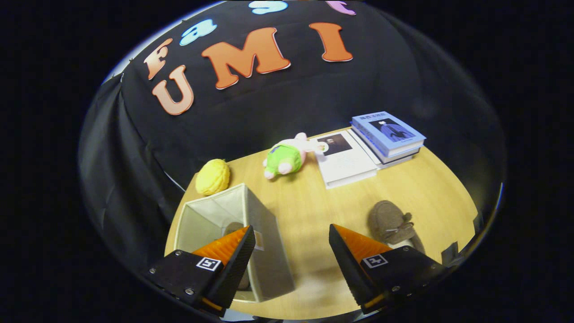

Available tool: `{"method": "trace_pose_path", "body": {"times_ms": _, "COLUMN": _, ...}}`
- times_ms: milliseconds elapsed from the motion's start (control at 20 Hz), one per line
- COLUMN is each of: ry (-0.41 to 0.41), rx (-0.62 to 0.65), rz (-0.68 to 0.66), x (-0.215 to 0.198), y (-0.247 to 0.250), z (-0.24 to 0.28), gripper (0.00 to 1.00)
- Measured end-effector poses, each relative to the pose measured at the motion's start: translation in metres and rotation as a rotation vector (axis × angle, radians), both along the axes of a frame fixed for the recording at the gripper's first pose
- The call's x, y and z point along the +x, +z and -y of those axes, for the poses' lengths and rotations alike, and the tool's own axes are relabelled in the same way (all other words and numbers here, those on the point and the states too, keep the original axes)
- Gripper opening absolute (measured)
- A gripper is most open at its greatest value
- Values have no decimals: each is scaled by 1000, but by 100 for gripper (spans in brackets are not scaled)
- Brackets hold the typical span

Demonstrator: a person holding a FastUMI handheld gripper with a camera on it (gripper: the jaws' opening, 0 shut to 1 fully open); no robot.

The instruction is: Open the storage box then place both shoes into the box .Put the left shoe in first, then the right shoe, with the right side of both shoes facing outward in a uniform manner.

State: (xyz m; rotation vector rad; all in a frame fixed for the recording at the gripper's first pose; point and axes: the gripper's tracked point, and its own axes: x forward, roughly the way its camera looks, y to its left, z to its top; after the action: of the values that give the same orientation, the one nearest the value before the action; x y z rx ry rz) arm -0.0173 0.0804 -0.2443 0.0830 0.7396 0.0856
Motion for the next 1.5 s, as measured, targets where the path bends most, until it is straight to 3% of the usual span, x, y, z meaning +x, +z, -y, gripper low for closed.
{"method": "trace_pose_path", "body": {"times_ms": 350, "ry": -128, "rx": -119, "rz": 3, "x": -7, "y": -12, "z": 123, "gripper": 99}}
{"method": "trace_pose_path", "body": {"times_ms": 600, "ry": -180, "rx": -147, "rz": -34, "x": -23, "y": -36, "z": 180, "gripper": 98}}
{"method": "trace_pose_path", "body": {"times_ms": 1100, "ry": -201, "rx": -86, "rz": -133, "x": -28, "y": -109, "z": 206, "gripper": 96}}
{"method": "trace_pose_path", "body": {"times_ms": 1300, "ry": -198, "rx": -70, "rz": -163, "x": -16, "y": -129, "z": 200, "gripper": 73}}
{"method": "trace_pose_path", "body": {"times_ms": 1500, "ry": -213, "rx": -88, "rz": -180, "x": -15, "y": -136, "z": 204, "gripper": 32}}
